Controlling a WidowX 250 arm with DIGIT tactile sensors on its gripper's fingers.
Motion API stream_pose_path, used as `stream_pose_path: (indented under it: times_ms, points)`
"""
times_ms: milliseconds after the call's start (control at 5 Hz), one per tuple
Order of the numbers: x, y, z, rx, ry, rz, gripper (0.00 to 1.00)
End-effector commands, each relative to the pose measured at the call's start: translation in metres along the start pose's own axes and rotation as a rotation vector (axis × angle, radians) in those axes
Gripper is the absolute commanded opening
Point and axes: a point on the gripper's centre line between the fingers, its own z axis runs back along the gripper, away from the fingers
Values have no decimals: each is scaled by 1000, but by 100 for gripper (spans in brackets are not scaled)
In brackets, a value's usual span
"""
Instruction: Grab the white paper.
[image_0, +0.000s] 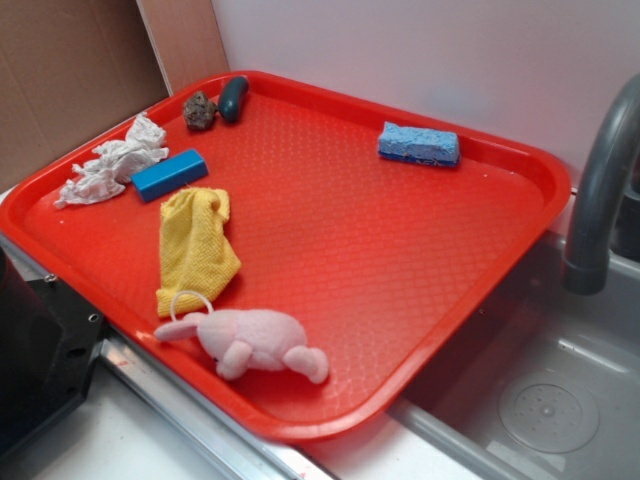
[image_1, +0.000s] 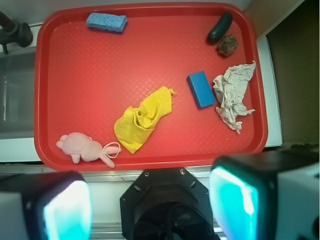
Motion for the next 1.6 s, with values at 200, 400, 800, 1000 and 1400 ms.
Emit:
stream_pose_path:
  times_ms: [200, 400, 800, 1000, 1400]
  points:
    - [19, 51, -51, 105, 70, 239, 100]
    - [28, 106, -94, 89, -16, 489, 100]
    - [22, 185, -134, 82, -292, 983, 100]
    - [23, 183, -150, 106, -224, 1243, 100]
    - [40, 156, -183, 167, -115, 1377, 100]
